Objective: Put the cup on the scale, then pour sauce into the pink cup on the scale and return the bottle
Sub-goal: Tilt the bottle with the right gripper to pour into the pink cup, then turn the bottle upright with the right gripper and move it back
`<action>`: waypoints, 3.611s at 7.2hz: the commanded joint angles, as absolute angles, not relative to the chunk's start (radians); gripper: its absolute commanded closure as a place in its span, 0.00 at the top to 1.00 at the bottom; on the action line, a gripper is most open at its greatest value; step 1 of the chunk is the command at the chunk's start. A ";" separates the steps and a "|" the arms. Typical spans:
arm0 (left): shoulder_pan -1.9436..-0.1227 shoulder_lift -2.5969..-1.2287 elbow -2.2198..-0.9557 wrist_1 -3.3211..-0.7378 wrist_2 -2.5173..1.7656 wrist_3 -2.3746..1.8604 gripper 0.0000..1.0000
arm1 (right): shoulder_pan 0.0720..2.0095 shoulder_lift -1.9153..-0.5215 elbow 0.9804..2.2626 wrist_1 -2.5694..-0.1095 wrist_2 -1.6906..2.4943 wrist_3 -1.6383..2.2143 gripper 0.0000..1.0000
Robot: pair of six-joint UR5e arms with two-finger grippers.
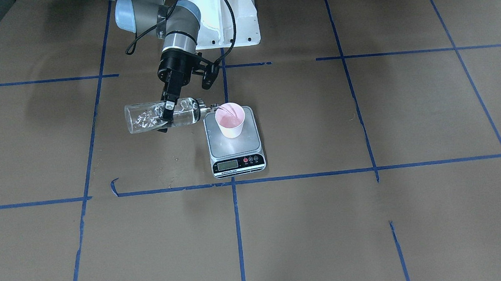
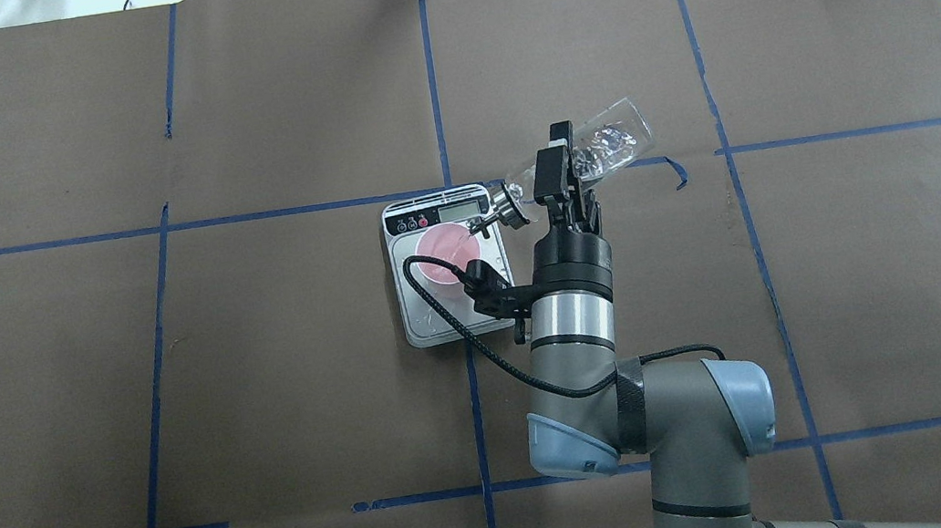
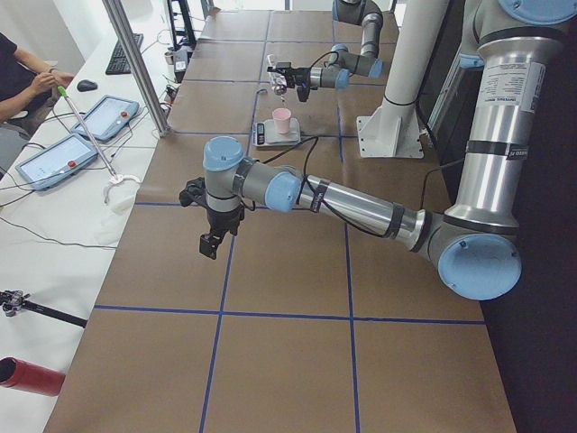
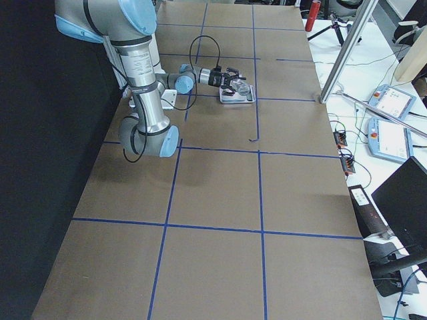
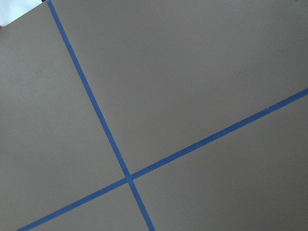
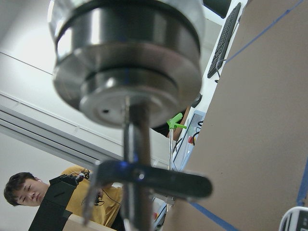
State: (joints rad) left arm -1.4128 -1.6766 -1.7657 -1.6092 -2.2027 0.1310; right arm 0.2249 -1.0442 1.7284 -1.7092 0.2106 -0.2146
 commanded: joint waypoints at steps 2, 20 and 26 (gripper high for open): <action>-1.413 -1.678 -1.767 -1.609 -2.203 0.130 1.00 | 0.230 -1.039 1.729 -1.703 0.213 -0.249 0.00; -1.425 -1.704 -1.772 -1.608 -2.203 0.100 1.00 | 0.302 -1.459 1.891 -1.063 0.708 1.370 0.00; -1.425 -1.704 -1.779 -1.608 -2.201 0.100 1.00 | 0.333 -1.575 1.837 -1.063 0.710 1.587 0.00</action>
State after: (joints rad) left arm -1.4251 -1.7042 -1.7778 -1.6076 -2.2014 0.0997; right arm 0.3340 -1.5663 1.8721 -1.0641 0.7173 1.5447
